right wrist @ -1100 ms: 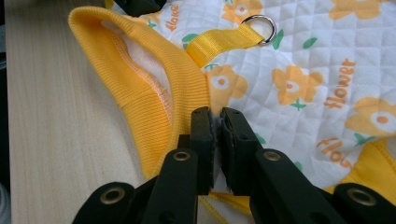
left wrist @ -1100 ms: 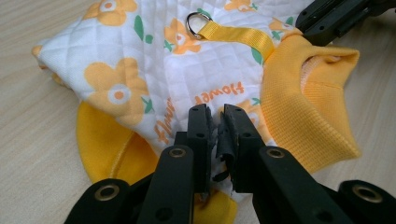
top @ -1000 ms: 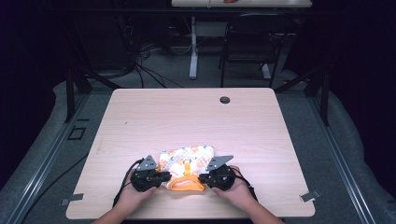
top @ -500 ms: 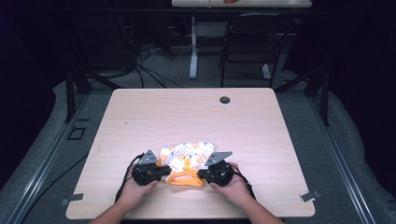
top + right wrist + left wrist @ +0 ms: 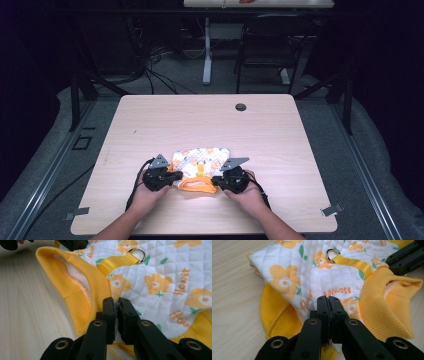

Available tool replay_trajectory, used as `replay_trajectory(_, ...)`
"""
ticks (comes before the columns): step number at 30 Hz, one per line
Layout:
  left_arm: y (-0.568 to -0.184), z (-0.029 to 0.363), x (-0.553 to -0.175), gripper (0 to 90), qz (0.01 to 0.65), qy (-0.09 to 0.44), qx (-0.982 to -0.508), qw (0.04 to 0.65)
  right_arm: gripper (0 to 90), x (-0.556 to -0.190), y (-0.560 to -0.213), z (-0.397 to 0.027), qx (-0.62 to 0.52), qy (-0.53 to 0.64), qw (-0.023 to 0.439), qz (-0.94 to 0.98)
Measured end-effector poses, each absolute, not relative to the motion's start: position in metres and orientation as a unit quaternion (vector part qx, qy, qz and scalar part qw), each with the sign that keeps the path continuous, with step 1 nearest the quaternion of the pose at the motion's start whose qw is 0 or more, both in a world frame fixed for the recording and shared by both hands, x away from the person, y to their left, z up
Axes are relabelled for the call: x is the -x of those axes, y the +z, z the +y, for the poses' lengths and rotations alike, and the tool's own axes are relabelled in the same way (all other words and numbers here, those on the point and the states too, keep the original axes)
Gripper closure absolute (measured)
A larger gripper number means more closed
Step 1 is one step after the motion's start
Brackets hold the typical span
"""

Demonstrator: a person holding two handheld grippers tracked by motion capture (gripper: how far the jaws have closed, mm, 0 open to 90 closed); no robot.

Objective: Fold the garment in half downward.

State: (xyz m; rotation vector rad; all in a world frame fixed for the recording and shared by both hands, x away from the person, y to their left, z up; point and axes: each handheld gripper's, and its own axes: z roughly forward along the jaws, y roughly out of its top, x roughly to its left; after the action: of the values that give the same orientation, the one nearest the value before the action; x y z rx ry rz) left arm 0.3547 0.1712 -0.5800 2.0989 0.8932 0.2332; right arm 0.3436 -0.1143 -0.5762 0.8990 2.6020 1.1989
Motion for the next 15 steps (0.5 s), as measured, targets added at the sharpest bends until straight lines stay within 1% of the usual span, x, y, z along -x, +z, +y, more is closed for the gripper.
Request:
replay_trajectory(3,-0.58,0.17,-0.359,89.0,0.354,0.099,-0.836,0.407,83.8,-0.347,-0.575,-0.113,-0.306,0.395,0.071,0.863)
replay_trajectory(15,-0.583,0.172,-0.368,89.8,0.372,0.1,-0.822,0.419,83.9,-0.359,-0.578,-0.113,-0.322,0.402,0.069,0.854)
